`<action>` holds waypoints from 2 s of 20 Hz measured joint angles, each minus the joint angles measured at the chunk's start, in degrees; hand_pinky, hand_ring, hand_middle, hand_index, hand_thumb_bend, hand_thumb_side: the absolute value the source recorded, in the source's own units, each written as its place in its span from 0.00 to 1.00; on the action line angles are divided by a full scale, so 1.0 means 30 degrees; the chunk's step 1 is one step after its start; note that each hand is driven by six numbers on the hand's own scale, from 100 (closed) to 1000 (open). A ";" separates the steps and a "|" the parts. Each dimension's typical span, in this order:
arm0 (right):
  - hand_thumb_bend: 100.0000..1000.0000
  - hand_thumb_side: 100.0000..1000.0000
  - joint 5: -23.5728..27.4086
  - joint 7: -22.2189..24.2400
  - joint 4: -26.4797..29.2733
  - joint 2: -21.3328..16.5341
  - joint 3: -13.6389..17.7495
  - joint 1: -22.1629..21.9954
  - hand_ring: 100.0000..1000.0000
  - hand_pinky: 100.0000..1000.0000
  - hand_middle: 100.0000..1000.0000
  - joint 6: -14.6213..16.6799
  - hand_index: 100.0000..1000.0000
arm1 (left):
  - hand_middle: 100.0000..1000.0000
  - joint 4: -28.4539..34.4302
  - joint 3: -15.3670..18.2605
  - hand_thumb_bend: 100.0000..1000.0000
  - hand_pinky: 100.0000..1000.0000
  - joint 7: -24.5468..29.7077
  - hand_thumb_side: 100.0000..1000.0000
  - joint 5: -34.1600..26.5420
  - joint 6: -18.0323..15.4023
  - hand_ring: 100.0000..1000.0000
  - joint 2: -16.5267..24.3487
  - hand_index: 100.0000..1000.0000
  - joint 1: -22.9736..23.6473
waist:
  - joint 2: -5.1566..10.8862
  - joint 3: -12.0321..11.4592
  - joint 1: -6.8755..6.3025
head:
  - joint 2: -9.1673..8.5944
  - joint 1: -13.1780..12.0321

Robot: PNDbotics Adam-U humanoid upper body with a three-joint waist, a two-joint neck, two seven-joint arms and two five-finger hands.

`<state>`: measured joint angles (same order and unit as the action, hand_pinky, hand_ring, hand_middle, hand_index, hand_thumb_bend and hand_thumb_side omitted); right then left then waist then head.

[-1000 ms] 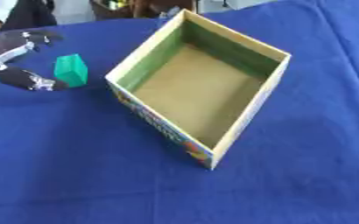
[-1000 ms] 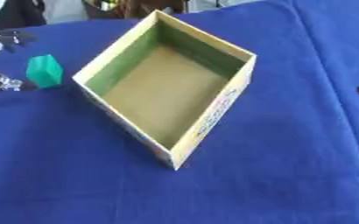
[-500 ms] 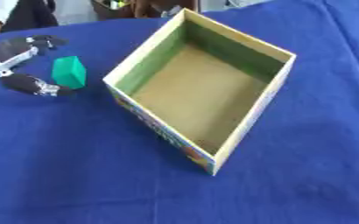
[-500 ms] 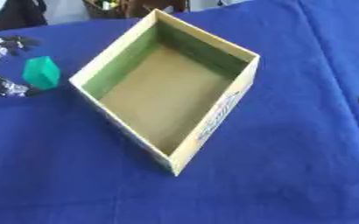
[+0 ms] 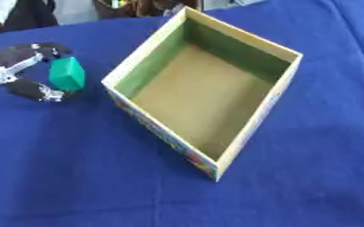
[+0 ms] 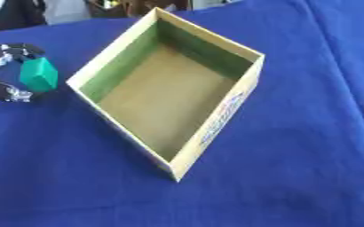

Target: Pick up objects on the table and place them in the box.

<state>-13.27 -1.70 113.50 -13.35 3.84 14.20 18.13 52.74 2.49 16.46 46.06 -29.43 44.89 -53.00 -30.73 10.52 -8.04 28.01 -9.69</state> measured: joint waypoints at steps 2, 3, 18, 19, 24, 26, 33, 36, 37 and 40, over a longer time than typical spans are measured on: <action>0.00 0.77 -0.0009 0.0018 0.0000 0.0005 -0.0001 0.0006 0.91 0.89 0.70 -0.0015 0.82 | 0.85 -0.0066 0.0032 0.64 0.71 -0.0216 0.75 0.0340 0.0026 0.83 0.0001 0.93 0.0007 | -0.0060 0.0004 -0.0008 | -0.0059 -0.0073; 0.00 0.77 -0.0014 0.0024 0.0000 0.0007 -0.0003 0.0013 0.91 0.89 0.70 -0.0014 0.82 | 0.85 -0.0076 0.0069 0.62 0.71 -0.0343 0.76 0.0480 0.0047 0.82 0.0001 0.93 0.0014 | -0.0085 0.0009 -0.0014 | -0.0118 -0.0104; 0.00 0.77 -0.0413 0.0016 0.0118 0.0172 0.0008 0.0096 0.91 0.90 0.70 -0.0138 0.82 | 0.52 -0.0189 0.0181 0.41 0.60 -0.1054 0.72 0.0291 -0.0012 0.66 0.0070 0.75 0.0012 | -0.0253 0.0110 -0.0104 | -0.0246 -0.0123; 0.00 0.77 -0.0439 0.0009 0.0123 0.0176 0.0008 0.0096 0.91 0.90 0.70 -0.0152 0.82 | 0.51 -0.0186 0.0198 0.39 0.59 -0.1070 0.72 0.0220 -0.0021 0.65 0.0070 0.73 0.0012 | -0.0258 0.0110 -0.0104 | -0.0246 -0.0121; 0.00 0.77 -0.0547 -0.0057 0.0162 0.0178 0.0018 0.0070 0.91 0.90 0.70 -0.0269 0.82 | 0.47 -0.0181 0.0205 0.23 0.54 -0.1255 0.74 -0.0276 -0.0030 0.58 0.0070 0.65 0.0015 | -0.0264 0.0055 -0.0100 | -0.0237 -0.0088; 0.00 0.77 -0.0578 -0.0119 0.0199 0.0178 0.0053 0.0022 0.91 0.90 0.70 -0.0338 0.82 | 0.46 -0.0176 0.0201 0.15 0.52 -0.1429 0.75 -0.0433 -0.0016 0.56 0.0070 0.62 0.0059 | -0.0261 0.0010 -0.0085 | -0.0203 -0.0083; 0.00 0.77 -0.0581 -0.0230 0.0199 0.0178 0.0115 -0.0130 0.91 0.91 0.70 -0.0454 0.82 | 0.46 0.0081 0.0193 0.00 0.45 -0.2353 0.82 -0.1026 0.0258 0.51 0.0071 0.62 0.0181 | -0.0084 -0.0155 -0.0030 | -0.0031 -0.0061; 0.00 0.77 -0.0572 -0.0272 0.0177 0.0179 0.0114 -0.0202 0.91 0.91 0.70 -0.0502 0.82 | 0.47 0.0411 0.0201 0.00 0.44 -0.3103 0.80 -0.1073 0.0652 0.50 0.0072 0.62 0.0200 | 0.0132 -0.0221 -0.0013 | 0.0047 0.0017; 0.00 0.77 -0.0567 -0.0275 0.0168 0.0179 0.0114 -0.0211 0.91 0.91 0.70 -0.0509 0.82 | 0.47 0.0502 0.0201 0.00 0.44 -0.3382 0.80 -0.1077 0.0762 0.50 0.0075 0.62 0.0209 | 0.0210 -0.0232 0.0004 | 0.0050 0.0050; 0.00 0.77 -0.0509 -0.0281 0.0148 0.0179 0.0115 -0.0270 0.91 0.91 0.70 -0.0520 0.82 | 0.48 0.0753 0.0201 0.00 0.44 -0.4289 0.78 -0.1077 0.1049 0.49 0.0082 0.62 0.0263 | 0.0365 -0.0289 0.0021 | 0.0059 0.0076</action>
<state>-14.80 -2.54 113.94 -12.82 4.18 13.39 16.57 55.00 3.09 3.59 42.83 -26.28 45.13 -52.21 -29.64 9.65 -7.98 28.19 -9.46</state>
